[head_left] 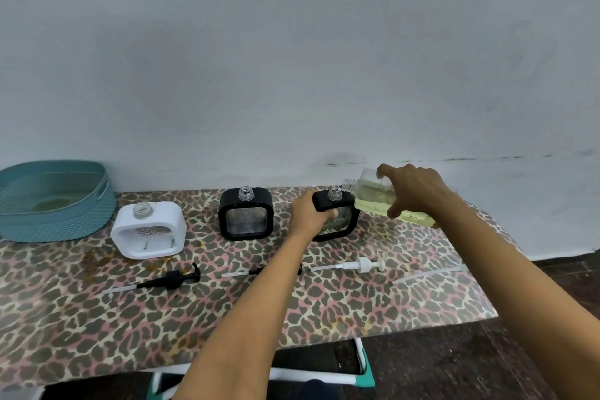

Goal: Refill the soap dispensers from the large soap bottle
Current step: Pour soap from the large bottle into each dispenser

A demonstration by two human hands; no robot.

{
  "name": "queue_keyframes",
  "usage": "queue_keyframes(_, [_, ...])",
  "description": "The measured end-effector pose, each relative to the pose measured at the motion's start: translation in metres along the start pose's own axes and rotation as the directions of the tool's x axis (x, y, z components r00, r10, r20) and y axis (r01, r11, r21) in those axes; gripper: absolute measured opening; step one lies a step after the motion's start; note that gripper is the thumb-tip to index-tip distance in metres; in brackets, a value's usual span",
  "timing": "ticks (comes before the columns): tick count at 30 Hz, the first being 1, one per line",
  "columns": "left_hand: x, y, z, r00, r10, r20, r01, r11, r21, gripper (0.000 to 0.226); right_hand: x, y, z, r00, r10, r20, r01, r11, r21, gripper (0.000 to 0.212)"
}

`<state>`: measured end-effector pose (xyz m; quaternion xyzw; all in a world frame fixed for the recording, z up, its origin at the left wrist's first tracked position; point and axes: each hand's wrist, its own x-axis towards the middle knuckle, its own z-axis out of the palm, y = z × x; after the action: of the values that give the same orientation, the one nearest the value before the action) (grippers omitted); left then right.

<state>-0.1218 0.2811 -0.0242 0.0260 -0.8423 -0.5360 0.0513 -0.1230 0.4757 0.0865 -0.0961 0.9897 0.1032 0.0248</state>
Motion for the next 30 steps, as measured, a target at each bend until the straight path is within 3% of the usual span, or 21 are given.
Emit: queue_keyframes(30, [0.0016, -0.0016, 0.0008, 1.0, 0.001, -0.002, -0.001, 1.0, 0.019, 0.049, 0.0004, -0.0004, -0.0014, 1.0, 0.0, 0.009, 0.0, 1.0, -0.009, 0.085])
